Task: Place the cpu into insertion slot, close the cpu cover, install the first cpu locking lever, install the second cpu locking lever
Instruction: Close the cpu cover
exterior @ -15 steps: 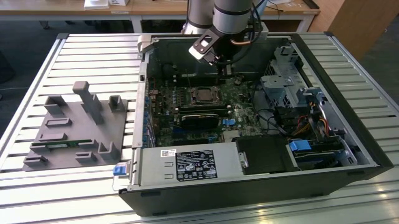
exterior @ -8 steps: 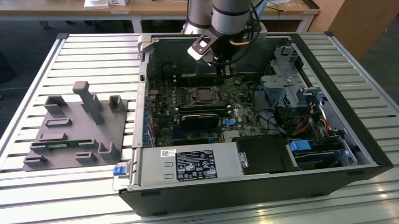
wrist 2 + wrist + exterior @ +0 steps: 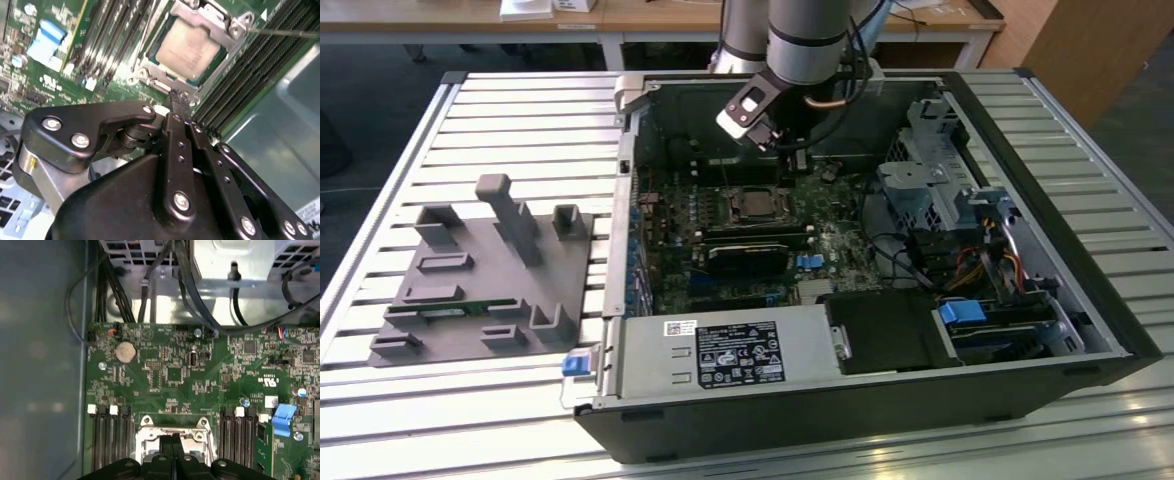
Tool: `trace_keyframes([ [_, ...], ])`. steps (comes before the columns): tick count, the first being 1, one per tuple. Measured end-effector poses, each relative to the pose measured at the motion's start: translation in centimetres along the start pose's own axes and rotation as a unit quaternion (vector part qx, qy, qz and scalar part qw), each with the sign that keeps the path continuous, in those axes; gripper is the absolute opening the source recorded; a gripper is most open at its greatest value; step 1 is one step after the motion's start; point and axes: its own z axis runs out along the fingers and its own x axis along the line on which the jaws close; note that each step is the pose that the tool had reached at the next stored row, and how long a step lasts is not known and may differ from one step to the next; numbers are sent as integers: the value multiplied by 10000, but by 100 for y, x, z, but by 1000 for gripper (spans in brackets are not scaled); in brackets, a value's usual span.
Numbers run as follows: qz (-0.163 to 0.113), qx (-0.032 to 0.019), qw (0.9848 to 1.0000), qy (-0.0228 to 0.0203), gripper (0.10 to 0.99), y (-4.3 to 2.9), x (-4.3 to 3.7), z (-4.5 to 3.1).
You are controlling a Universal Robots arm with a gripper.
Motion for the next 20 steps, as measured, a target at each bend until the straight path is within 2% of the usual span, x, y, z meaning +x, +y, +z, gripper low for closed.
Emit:
trace_keyframes([
  [3, -2, 0, 10000, 1, 106, -64, -9, 26],
  [8, -6, 0, 10000, 0, 106, -217, -11, 83],
  [14, -6, 10, 10000, 0, 106, -272, -14, 165],
  [20, -6, 11, 10000, 1, 106, -418, -13, 174],
])
